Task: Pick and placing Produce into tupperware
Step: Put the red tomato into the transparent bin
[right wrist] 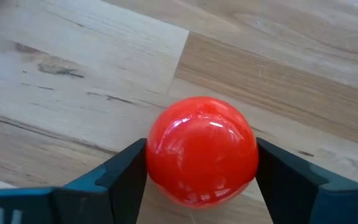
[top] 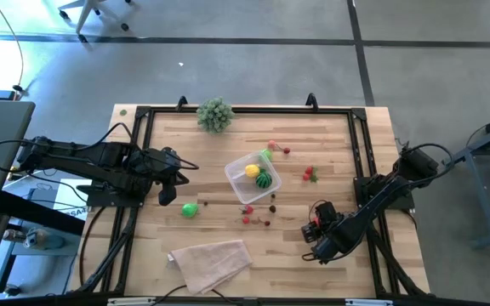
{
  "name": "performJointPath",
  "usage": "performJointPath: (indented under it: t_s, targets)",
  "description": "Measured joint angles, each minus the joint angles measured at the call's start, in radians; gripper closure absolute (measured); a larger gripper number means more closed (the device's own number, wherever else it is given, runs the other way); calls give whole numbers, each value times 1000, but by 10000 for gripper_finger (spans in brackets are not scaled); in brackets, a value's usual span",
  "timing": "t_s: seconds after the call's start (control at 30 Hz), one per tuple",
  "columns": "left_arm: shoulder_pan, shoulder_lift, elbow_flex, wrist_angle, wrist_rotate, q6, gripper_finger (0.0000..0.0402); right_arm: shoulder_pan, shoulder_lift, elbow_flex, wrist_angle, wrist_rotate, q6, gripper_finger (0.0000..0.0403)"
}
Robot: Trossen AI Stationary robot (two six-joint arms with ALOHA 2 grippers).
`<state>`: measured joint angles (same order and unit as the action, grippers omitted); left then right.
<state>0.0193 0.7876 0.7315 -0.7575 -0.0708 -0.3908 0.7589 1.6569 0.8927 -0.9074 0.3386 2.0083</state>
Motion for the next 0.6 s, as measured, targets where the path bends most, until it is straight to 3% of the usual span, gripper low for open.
performJointPath:
  t_s: [0.2, 0.33, 0.6]
  targets:
    - [0, 0, 0, 0, 0, 0, 401, 1, 0, 51, -43, 64, -33, 157]
    - [0, 0, 0, 0, 0, 0, 401, 1, -1, 138, -129, 169, -103, 157]
    - [0, 0, 0, 0, 0, 0, 401, -79, -2, 368, -253, 412, -426, 157]
